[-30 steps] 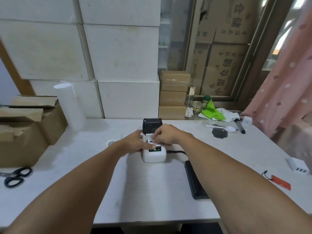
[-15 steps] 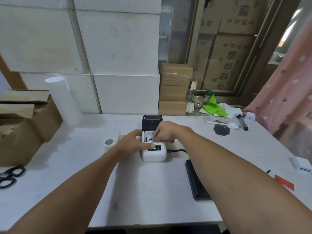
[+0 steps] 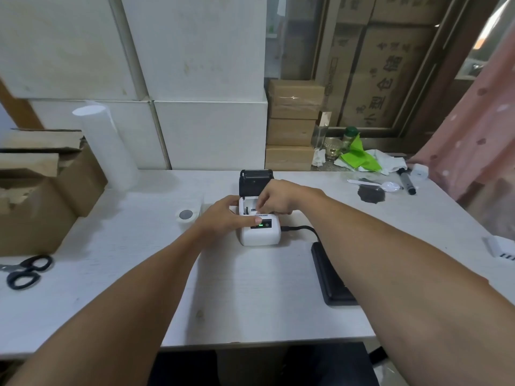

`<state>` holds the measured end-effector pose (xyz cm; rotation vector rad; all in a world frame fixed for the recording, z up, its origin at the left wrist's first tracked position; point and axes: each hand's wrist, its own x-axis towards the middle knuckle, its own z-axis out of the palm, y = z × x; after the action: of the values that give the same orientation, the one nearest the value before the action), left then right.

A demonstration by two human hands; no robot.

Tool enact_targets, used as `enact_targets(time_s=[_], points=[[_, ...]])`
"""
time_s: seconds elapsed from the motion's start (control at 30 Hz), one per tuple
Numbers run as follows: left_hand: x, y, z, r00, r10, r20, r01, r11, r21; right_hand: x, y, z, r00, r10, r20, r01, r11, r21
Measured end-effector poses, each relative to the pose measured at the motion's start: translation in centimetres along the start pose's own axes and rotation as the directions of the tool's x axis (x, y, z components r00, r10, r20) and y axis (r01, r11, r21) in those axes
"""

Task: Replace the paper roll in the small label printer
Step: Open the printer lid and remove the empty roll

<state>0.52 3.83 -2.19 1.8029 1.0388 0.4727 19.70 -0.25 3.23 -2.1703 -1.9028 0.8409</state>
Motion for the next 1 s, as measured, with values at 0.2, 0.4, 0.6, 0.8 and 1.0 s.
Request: enact_targets(time_s=[0.2, 0.4, 0.6, 0.8, 1.0], points=[[0.1, 0.0, 0.0, 1.000, 0.008, 0.004, -0.008, 1.000, 0.000, 0.2, 0.6, 0.0, 0.998, -0.019, -0.060, 0.025, 0.994, 0.108], [-0.2, 0.4, 0.0, 1.000, 0.015, 0.015, -0.015, 1.000, -0.011, -0.8, 0.8, -0.6, 0.989, -0.060, -0.135, 0.084, 0.981, 0.177], [0.0, -0.1, 0.0, 1.000, 0.021, 0.012, -0.021, 1.000, -0.023, -2.0, 2.1, -1.0, 0.976, -0.024, -0.216, 0.129, 0.864, 0.487], [0.3, -0.3, 0.0, 1.000, 0.016, 0.016, -0.016, 1.000, -0.012, -3.0, 4.8, -0.8, 0.942, 0.137, -0.306, 0.126, 0.702, 0.701], [-0.2, 0.1, 0.1, 1.000, 0.006, 0.016, -0.006, 1.000, 0.000, -2.9, 8.7, 0.9, 0.875, 0.362, -0.321, 0.031, 0.621, 0.783]])
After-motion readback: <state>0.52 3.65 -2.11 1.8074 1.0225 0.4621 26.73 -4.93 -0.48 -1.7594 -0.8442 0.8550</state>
